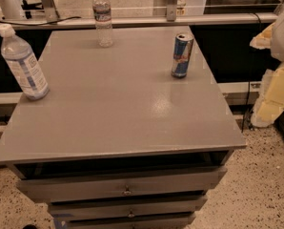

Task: Knock redbull can over

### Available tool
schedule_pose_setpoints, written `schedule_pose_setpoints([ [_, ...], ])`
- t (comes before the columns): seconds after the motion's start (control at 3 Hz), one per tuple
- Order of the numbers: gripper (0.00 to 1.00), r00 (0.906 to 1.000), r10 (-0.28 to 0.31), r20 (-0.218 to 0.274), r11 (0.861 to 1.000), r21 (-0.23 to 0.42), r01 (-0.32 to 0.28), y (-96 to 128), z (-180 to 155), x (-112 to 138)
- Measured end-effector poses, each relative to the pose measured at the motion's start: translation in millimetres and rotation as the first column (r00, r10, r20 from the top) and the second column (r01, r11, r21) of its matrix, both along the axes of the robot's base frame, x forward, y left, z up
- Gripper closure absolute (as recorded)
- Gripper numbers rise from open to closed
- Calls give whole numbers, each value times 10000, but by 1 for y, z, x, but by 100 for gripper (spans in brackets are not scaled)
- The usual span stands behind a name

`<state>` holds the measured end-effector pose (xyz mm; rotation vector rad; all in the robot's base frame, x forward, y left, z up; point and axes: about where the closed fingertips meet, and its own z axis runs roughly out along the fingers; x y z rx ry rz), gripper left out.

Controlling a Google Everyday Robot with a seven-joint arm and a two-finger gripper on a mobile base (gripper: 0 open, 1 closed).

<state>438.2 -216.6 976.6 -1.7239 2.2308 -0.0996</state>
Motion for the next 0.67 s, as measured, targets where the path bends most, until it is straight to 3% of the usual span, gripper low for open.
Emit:
schedule_pose_setpoints([
  [0.33, 0, 10000, -13, 32, 10000, 3, 13, 0, 1, 0],
  [0.67, 0, 9975, -623, 343, 9966, 556, 603, -10, -14, 13],
])
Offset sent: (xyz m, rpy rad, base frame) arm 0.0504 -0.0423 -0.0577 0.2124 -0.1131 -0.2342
